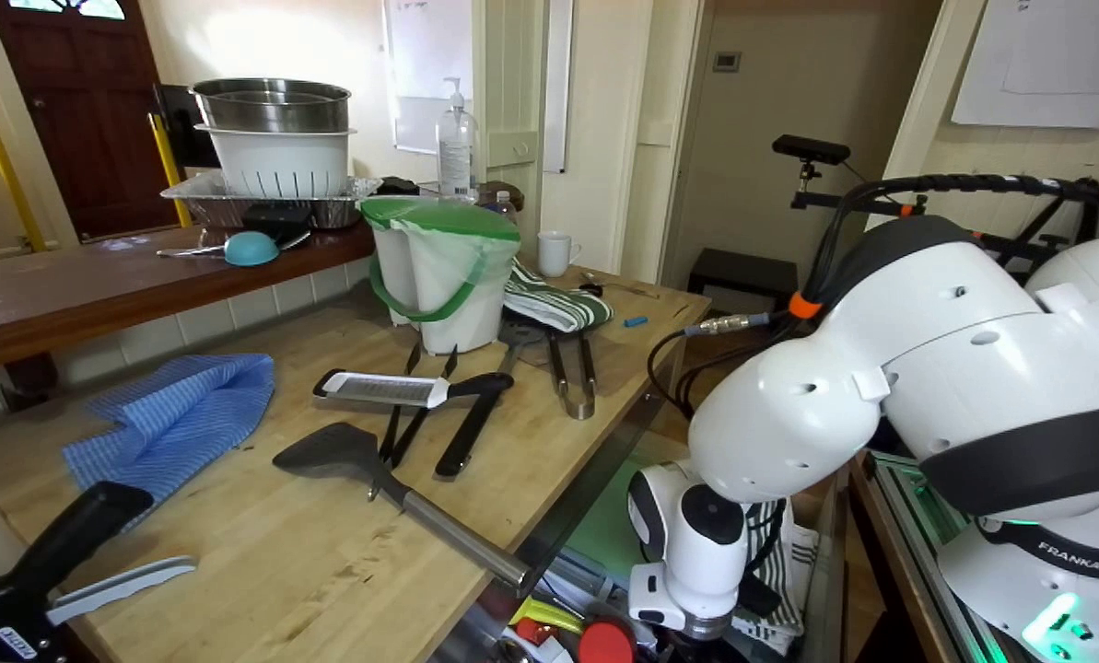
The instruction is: Take the black item out of the drawer
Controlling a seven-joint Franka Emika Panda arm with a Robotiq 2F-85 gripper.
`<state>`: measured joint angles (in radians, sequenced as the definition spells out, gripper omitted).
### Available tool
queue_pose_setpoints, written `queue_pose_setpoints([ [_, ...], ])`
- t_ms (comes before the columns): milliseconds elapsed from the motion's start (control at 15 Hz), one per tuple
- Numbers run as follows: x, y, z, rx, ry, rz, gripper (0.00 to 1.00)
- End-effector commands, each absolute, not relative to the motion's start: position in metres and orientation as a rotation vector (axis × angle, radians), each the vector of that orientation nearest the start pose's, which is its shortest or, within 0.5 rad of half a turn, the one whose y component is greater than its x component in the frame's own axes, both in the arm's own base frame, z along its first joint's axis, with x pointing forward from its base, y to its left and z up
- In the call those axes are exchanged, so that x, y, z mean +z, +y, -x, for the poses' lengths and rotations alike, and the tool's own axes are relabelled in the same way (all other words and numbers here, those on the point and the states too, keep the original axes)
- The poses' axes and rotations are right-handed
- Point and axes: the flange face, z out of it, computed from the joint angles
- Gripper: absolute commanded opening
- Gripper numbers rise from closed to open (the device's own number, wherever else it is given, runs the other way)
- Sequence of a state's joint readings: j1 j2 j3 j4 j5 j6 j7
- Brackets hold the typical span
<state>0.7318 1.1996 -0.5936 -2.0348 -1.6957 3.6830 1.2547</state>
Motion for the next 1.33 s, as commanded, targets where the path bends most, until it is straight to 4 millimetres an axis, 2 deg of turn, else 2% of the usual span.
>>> queue_pose_setpoints([
  [0,-0.067,0.109,-0.378,0.158,-1.388,2.856,0.99],
  [133,-0.071,0.110,-0.380,0.160,-1.394,2.855,0.98],
  [200,-0.073,0.111,-0.381,0.163,-1.396,2.857,0.92],
  [267,-0.074,0.112,-0.382,0.164,-1.399,2.858,0.74],
  [333,-0.075,0.112,-0.383,0.166,-1.400,2.860,0.69],
  [467,-0.075,0.113,-0.385,0.169,-1.397,2.862,0.51],
  [933,-0.072,0.117,-0.387,0.179,-1.380,2.868,0.01],
  [1000,-0.070,0.117,-0.387,0.175,-1.374,2.867,0.00],
  [1067,-0.067,0.117,-0.385,0.177,-1.377,2.854,0.30],
  [1200,-0.057,0.116,-0.378,0.179,-1.436,2.820,0.30],
  [1267,-0.050,0.113,-0.374,0.175,-1.460,2.795,0.35],
])
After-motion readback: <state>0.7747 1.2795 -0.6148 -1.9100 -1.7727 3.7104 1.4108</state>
